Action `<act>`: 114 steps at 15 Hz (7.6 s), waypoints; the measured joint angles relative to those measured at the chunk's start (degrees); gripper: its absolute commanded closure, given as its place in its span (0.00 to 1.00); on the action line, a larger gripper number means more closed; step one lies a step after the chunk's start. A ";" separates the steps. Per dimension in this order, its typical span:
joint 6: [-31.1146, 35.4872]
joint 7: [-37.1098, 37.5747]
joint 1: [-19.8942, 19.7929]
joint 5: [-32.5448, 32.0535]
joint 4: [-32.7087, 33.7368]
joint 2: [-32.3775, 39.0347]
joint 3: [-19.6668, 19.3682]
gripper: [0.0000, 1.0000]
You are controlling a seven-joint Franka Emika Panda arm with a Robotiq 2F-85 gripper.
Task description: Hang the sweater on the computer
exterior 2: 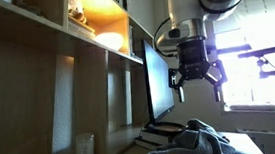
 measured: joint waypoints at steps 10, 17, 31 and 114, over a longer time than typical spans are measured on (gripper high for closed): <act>-11.59 -0.83 -0.07 1.18 12.10 9.60 -0.01 0.00; -11.81 -0.85 -0.06 1.18 12.79 9.97 -0.01 0.00; -10.48 -0.84 0.04 1.05 12.62 10.17 -0.01 0.00; -1.09 -0.75 -0.19 0.52 8.93 11.51 -1.03 0.94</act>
